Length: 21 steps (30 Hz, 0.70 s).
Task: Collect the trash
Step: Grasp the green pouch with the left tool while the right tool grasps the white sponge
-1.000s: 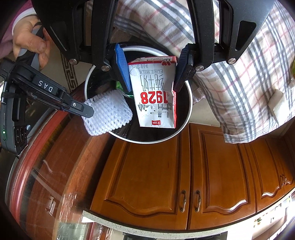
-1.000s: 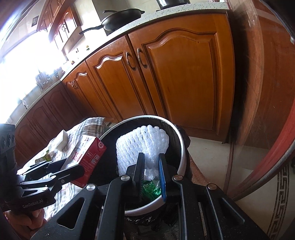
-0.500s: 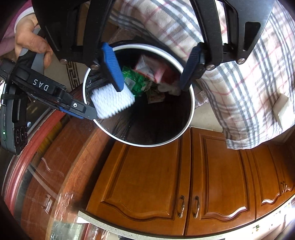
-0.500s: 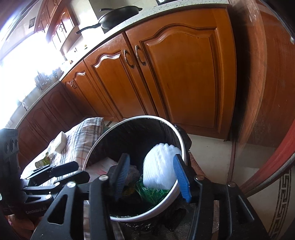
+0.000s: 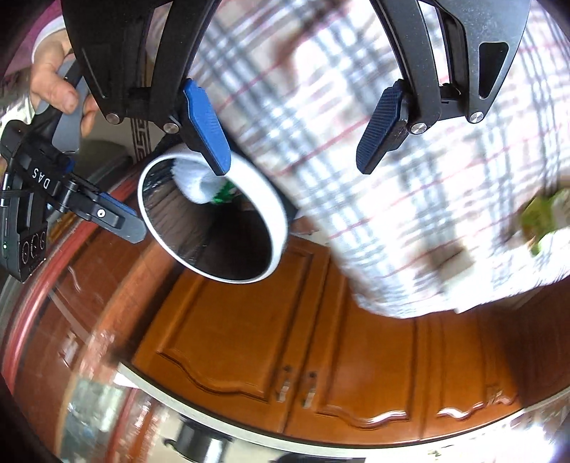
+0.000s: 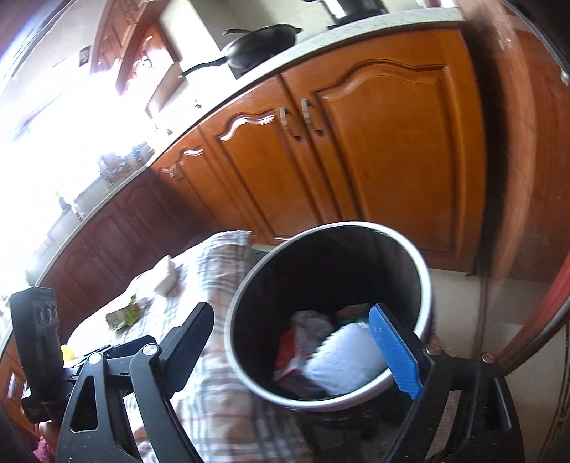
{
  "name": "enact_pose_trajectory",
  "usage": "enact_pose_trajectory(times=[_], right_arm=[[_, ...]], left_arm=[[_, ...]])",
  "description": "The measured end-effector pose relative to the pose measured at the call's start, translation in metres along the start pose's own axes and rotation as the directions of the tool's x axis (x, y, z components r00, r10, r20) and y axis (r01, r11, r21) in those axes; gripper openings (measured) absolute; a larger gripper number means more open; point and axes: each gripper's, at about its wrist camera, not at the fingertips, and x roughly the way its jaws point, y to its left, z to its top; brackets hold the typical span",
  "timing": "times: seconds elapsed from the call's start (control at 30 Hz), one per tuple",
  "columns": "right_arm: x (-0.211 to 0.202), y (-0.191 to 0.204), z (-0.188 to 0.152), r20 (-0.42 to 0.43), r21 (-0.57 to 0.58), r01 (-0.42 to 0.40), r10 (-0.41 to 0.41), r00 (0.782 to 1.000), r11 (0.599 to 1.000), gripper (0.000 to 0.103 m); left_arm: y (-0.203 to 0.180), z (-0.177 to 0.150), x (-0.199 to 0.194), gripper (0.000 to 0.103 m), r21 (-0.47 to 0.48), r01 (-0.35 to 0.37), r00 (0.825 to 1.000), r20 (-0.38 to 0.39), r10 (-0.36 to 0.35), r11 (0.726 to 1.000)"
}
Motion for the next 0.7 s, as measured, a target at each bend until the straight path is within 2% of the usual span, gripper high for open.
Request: enact_pose_trajectory(times=[0.4, 0.7], right_arm=[[0.032, 0.078, -0.014, -0.064, -0.086, -0.119, 0.114, 0.991, 0.989, 0.092], [0.066, 0.129, -0.025, -0.143, -0.165, -0.18, 0.157, 0.977, 0.97, 0.092]], left_arm=[[0.1, -0.033, -0.046, 0.074, -0.141, -0.119, 0.992, 0.012, 0.122, 0.983], [0.148, -0.035, -0.063, 0.074, -0.135, -0.183, 0.982, 0.008, 0.186, 0.974]])
